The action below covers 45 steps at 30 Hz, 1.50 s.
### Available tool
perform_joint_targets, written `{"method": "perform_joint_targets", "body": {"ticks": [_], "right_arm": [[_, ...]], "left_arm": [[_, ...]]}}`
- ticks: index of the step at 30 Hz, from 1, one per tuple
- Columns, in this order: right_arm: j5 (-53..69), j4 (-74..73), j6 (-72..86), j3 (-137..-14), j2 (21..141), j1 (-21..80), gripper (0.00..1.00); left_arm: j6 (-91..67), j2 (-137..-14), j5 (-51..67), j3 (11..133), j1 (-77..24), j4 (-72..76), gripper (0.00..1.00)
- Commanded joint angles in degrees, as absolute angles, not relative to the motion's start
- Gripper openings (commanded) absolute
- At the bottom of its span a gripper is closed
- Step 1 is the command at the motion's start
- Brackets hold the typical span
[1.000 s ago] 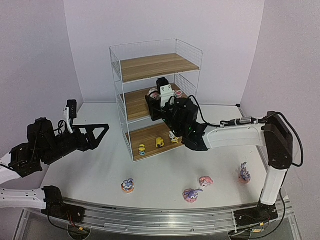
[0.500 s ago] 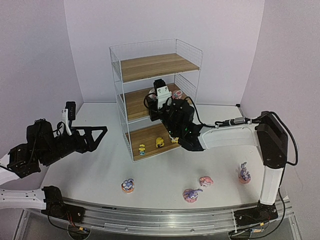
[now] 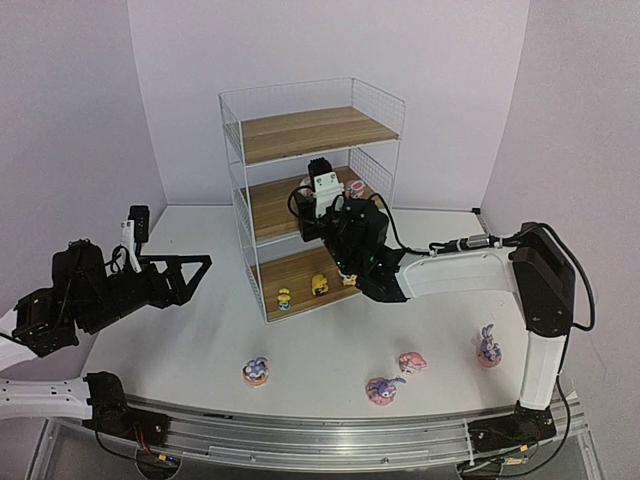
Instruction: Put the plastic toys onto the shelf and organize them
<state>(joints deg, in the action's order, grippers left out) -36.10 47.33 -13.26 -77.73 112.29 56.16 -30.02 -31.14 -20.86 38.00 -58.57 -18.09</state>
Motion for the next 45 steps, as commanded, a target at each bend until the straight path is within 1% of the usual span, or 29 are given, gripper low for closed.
{"method": "perform_joint_targets", "body": {"ticks": [1, 8, 11, 13, 17, 23, 24, 29, 38, 42, 45], "right_arm": [[-37.6, 51.6, -13.3, -77.5, 111.7, 55.9, 0.29], [-38.3, 52.1, -13.1, -76.6, 111.5, 55.8, 0.35], [-38.1, 52.3, -12.7, -76.0, 111.4, 55.8, 0.39], [-38.3, 52.4, -12.2, -75.6, 111.4, 55.8, 0.43], [-38.1, 52.5, -10.9, -74.8, 110.8, 55.8, 0.46], [-38.1, 52.6, -10.0, -74.1, 110.4, 55.8, 0.53], [-38.1, 52.6, -9.8, -74.0, 110.3, 55.9, 0.56], [-38.0, 52.6, -9.5, -73.7, 109.8, 55.9, 0.61], [-38.2, 52.6, -8.8, -72.9, 108.8, 55.9, 0.79], [-38.5, 52.5, -8.7, -71.7, 107.4, 56.2, 0.84], [-38.4, 52.2, -8.4, -70.3, 105.5, 56.7, 0.87]], "left_arm": [[-29.8, -27.7, -22.1, 39.9, -58.4, -18.3, 1.00], [-29.6, -28.6, -22.4, 40.2, -58.4, -17.6, 1.00], [-29.4, -28.9, -22.4, 40.3, -58.4, -17.4, 1.00], [-29.3, -29.2, -22.5, 40.3, -58.4, -17.2, 1.00], [-29.2, -29.5, -22.6, 40.4, -58.4, -17.1, 1.00], [-29.4, -29.3, -22.6, 40.1, -58.4, -17.0, 1.00], [-29.4, -29.2, -22.6, 40.1, -58.4, -17.0, 1.00], [-29.4, -29.1, -22.6, 40.0, -58.4, -17.0, 1.00], [-29.4, -29.3, -22.6, 40.0, -58.4, -16.8, 1.00], [-29.5, -29.3, -22.4, 39.9, -58.4, -16.5, 1.00], [-29.6, -29.4, -22.2, 39.7, -58.4, -16.2, 1.00]]}}
